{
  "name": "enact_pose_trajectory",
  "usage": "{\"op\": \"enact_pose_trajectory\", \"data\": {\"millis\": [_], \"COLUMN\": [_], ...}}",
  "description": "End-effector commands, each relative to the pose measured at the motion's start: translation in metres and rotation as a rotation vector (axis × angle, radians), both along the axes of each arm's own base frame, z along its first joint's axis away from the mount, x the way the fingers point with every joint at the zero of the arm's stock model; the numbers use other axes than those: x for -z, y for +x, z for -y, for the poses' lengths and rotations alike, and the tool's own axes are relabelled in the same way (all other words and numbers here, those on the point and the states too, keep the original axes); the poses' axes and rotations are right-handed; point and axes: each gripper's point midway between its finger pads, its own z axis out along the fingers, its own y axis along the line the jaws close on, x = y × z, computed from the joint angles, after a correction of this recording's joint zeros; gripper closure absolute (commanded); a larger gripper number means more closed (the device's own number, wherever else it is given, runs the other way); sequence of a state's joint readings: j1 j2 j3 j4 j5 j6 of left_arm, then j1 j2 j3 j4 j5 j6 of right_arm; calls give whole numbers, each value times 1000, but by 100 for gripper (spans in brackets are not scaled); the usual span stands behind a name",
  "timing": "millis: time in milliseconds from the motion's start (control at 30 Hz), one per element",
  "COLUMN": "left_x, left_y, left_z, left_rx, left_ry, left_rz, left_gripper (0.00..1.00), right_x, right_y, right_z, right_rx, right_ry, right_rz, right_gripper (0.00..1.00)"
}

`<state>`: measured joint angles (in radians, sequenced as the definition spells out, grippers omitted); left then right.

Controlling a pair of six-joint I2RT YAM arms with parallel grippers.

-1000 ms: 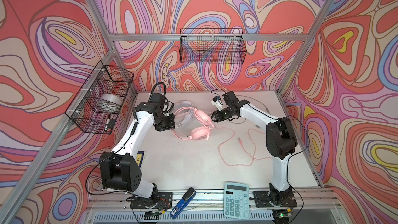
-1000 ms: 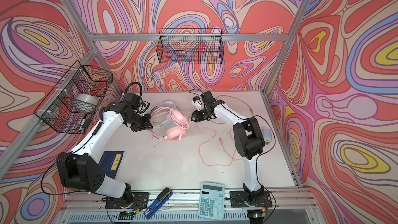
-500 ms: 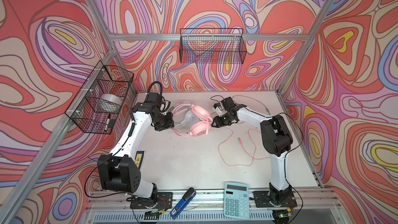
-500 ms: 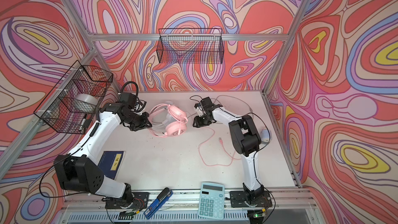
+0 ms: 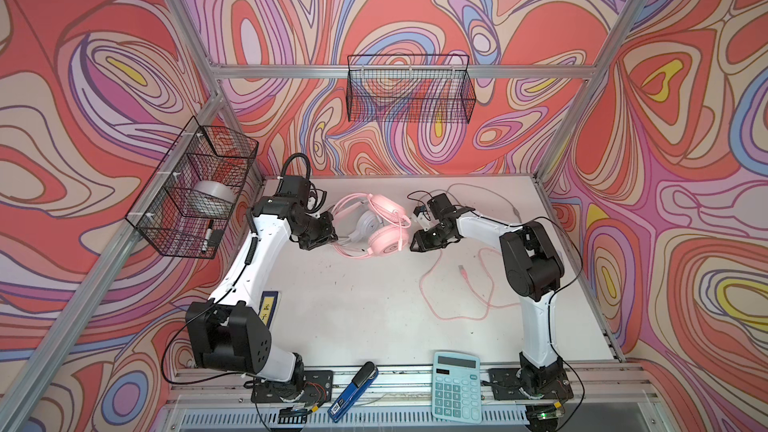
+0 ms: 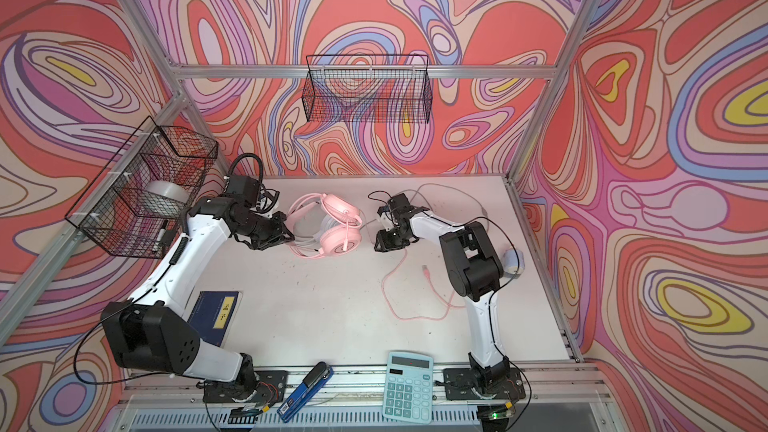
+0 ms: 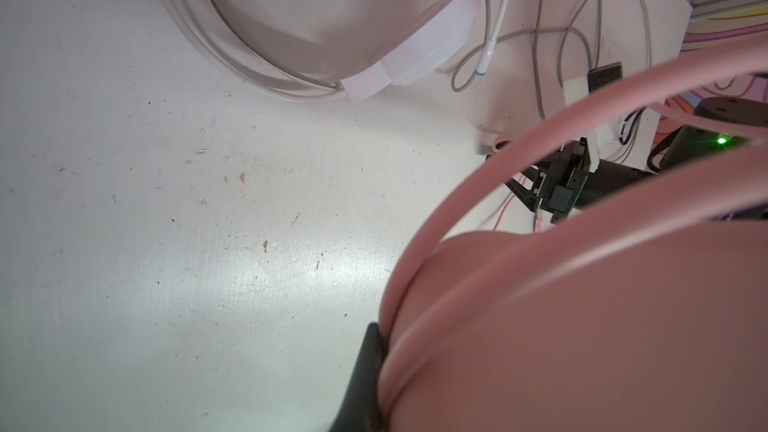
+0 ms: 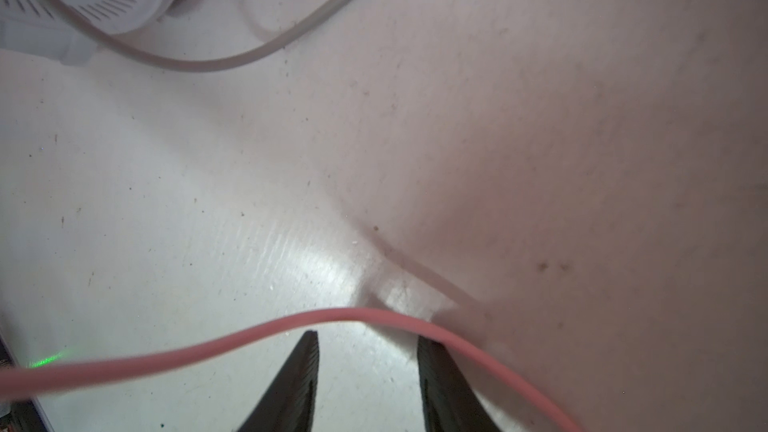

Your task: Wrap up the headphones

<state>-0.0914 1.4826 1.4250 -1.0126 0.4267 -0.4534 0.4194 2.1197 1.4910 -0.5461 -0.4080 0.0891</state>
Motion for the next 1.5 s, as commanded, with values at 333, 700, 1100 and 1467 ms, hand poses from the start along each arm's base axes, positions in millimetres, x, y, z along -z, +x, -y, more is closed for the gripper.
{"op": "enact_pose_trajectory", "data": {"millis": [333,700,1100,1467], "left_x": [-20,-16,-12,-10], "left_y": [2,3,2,6], "left_z": [2,3,3,-2], "left_rx": [-19,-28,-30,-84], "left_ry": [-47,-55,-53,-45], "left_rz": [63,61,61,56], "left_gripper": [100,100,100,100], "right_x": [-40,-10,20,30], "right_y": [-39,-83,-88,-108], "right_z": [44,38,23,28], "right_rx": [288,463,525,466], "right_ry": [-63,-152,-180,-207], "right_rz": [-16,-124,-224,-238], "right_gripper": [55,46,52,87]}}
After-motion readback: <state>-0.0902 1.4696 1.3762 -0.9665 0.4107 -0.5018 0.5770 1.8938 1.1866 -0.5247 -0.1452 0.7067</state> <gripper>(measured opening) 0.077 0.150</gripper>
